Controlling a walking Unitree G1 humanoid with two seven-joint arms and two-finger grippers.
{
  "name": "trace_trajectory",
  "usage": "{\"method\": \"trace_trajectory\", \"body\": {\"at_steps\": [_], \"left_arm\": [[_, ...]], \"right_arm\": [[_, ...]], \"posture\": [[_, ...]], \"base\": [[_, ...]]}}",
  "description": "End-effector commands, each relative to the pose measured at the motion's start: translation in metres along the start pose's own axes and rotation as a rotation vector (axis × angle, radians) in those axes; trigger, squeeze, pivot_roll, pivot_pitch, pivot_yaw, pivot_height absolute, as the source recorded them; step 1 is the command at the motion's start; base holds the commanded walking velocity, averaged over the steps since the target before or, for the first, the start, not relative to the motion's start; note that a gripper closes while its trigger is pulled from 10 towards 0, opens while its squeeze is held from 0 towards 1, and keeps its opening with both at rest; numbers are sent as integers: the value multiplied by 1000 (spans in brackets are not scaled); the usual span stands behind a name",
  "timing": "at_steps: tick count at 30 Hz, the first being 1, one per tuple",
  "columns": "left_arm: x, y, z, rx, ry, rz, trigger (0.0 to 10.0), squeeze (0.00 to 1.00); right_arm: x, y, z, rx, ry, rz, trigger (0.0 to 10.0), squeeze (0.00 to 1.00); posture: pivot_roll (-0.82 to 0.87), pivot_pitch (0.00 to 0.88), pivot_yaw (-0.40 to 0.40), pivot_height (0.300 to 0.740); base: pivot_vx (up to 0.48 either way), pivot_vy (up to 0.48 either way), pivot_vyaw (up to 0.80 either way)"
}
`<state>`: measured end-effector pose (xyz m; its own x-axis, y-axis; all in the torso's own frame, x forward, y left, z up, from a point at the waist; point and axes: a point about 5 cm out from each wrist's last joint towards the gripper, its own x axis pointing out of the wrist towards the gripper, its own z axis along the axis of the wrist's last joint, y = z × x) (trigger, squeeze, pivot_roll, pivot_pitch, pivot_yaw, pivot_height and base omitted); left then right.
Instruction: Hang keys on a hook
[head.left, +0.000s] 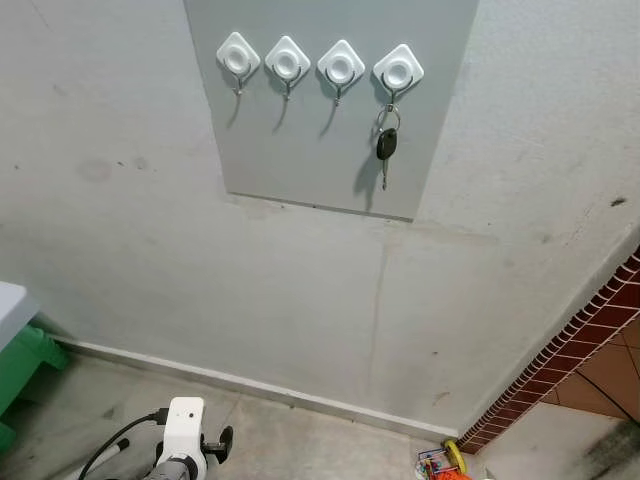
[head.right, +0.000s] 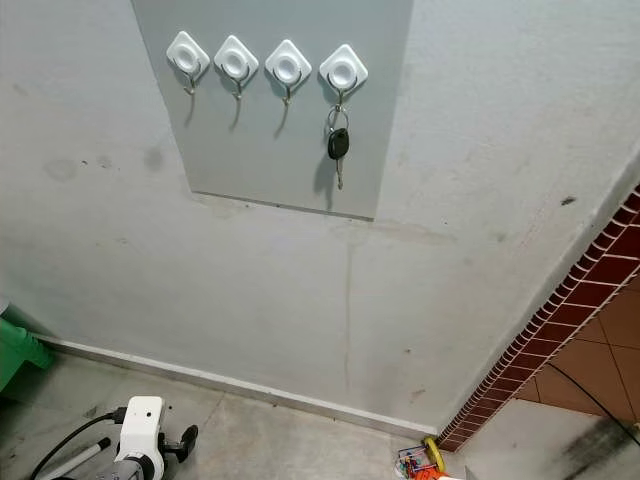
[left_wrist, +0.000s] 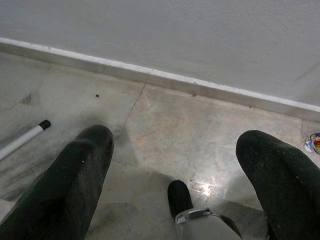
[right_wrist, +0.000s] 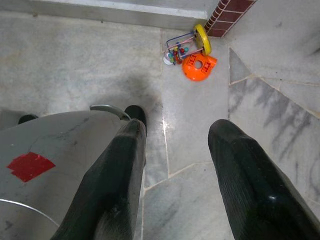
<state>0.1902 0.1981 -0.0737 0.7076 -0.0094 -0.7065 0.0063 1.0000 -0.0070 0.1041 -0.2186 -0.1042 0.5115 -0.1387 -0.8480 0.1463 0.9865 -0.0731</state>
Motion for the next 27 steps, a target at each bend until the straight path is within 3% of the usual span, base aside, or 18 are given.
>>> {"method": "trace_trajectory", "body": {"at_steps": [1,22,27], "left_arm": [[-1,3,-3,-7,10,12,10000,0],[-2,1,-7,-45,16,21,10000,0],[-2,2,-6,-40,12,29,10000,0]], "right_arm": [[0,1,-1,-8,12,3,10000,0],[1,4,2,-39,16,9,10000,0],[2,6,2,-37,19,13,10000,0]], "posture": [[-64,0,32,740],[-54,0,28,740],[-51,0,28,740]], "base": [[0,0,0],[0,0,754],[0,467,800]]}}
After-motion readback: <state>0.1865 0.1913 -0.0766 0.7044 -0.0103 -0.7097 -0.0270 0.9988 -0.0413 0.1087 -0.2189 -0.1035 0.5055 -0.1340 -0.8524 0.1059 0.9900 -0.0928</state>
